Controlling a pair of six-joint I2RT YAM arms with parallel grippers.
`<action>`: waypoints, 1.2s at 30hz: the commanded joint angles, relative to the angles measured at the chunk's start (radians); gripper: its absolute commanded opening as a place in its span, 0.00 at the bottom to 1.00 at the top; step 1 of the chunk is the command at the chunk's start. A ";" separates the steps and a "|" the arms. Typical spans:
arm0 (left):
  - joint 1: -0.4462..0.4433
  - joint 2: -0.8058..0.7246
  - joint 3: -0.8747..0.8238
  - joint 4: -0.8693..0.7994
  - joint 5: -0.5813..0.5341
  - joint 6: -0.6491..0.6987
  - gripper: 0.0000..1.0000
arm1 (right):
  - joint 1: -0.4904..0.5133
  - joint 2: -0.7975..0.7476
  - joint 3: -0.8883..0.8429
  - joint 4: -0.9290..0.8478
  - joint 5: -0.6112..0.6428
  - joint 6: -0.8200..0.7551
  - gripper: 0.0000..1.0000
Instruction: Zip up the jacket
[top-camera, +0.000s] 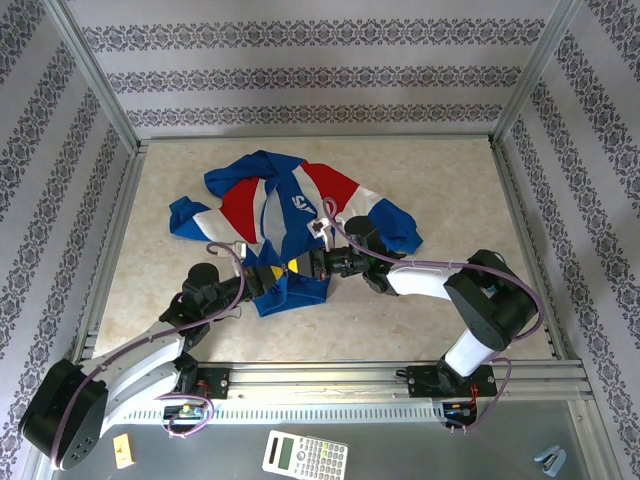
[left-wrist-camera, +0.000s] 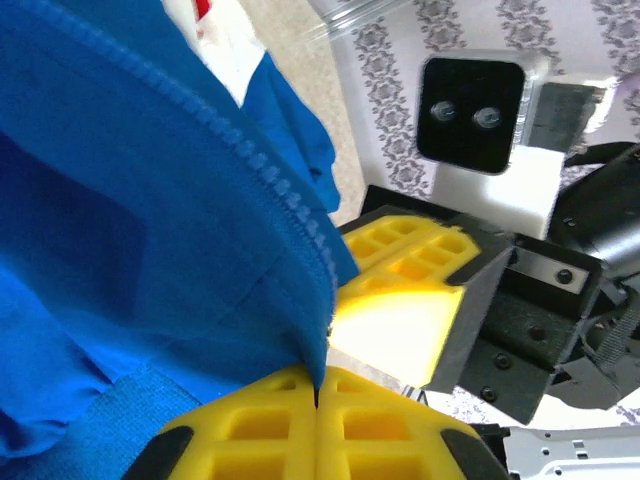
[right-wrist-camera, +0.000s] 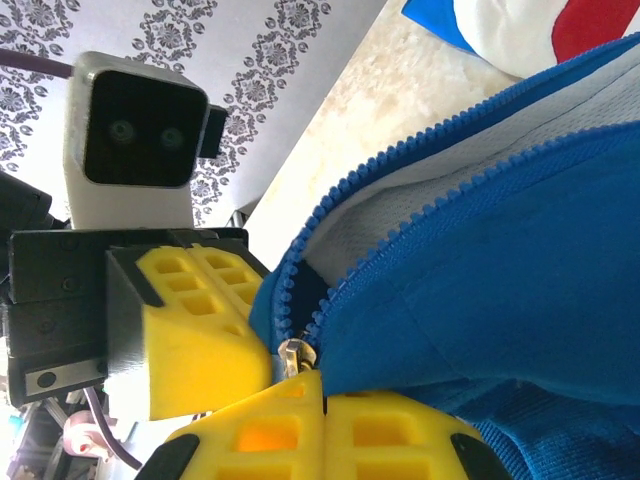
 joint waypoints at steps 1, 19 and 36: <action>-0.011 -0.040 0.047 -0.179 0.020 0.071 0.00 | 0.013 0.003 0.025 0.021 0.005 -0.008 0.00; -0.011 -0.049 0.180 -0.591 0.056 0.170 0.00 | 0.010 -0.008 0.029 -0.043 0.023 -0.043 0.29; -0.012 0.052 0.277 -0.715 0.064 0.201 0.00 | -0.014 -0.202 0.043 -0.458 0.128 -0.321 0.59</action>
